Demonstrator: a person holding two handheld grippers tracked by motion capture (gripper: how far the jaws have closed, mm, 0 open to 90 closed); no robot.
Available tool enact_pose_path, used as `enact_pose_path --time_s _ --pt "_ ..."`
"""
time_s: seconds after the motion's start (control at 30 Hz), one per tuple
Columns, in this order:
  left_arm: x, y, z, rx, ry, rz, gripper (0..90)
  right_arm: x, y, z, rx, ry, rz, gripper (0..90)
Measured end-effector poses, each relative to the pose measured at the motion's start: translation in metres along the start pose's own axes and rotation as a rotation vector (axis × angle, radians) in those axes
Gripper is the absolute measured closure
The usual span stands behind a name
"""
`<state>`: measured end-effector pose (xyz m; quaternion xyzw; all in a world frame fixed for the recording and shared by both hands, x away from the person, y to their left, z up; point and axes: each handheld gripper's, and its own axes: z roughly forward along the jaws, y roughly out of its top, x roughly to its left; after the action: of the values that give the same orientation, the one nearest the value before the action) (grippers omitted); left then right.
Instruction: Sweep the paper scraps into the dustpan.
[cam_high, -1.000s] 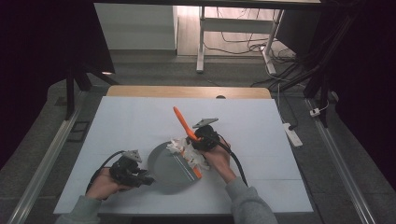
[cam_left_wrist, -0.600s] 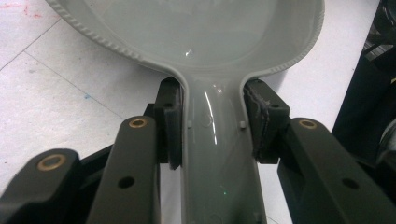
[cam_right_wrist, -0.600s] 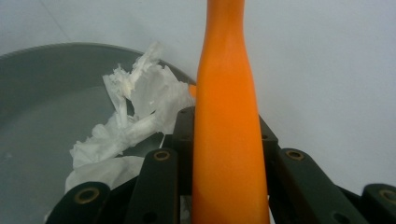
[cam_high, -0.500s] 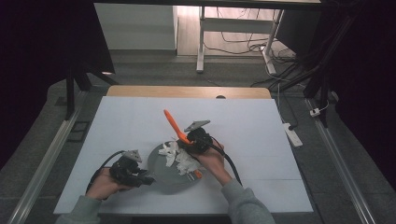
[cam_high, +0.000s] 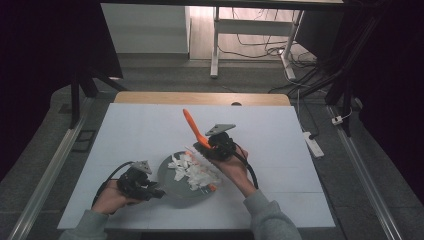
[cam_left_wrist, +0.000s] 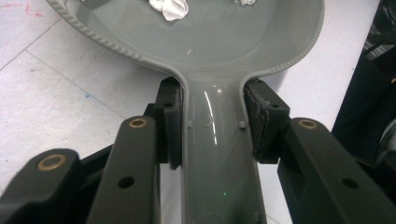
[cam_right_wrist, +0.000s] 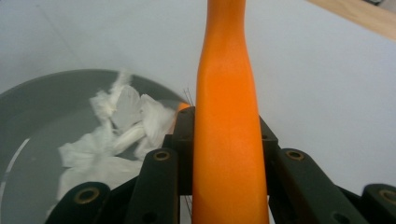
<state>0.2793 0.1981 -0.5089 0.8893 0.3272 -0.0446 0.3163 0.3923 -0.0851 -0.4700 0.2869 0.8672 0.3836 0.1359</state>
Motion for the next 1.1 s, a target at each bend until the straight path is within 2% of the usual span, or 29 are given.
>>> enact_pose_path --time_s 0.2,0.33,0.4,0.57,0.73,1.1 --pt "0.001 -0.002 -0.003 -0.002 0.01 -0.02 61.1 -0.022 0.0 0.007 0.014 -0.058 0.019 70.6" --pt "0.003 -0.004 -0.004 -0.007 0.014 -0.032 61.1 -0.033 0.004 0.021 0.019 -0.051 0.038 70.7" --pt "0.004 -0.005 -0.005 -0.009 0.012 -0.033 61.1 -0.034 0.007 0.029 0.034 -0.044 0.041 70.6" --pt "0.005 -0.005 -0.006 -0.013 0.016 -0.046 61.1 -0.032 0.013 0.049 0.073 -0.036 0.007 70.7" --pt "0.005 -0.005 -0.005 -0.015 0.016 -0.049 61.1 -0.023 0.014 0.061 0.117 -0.028 -0.026 70.7" --pt "0.005 -0.004 -0.004 -0.016 0.017 -0.052 61.1 0.005 0.01 0.059 0.125 0.042 -0.092 70.8"
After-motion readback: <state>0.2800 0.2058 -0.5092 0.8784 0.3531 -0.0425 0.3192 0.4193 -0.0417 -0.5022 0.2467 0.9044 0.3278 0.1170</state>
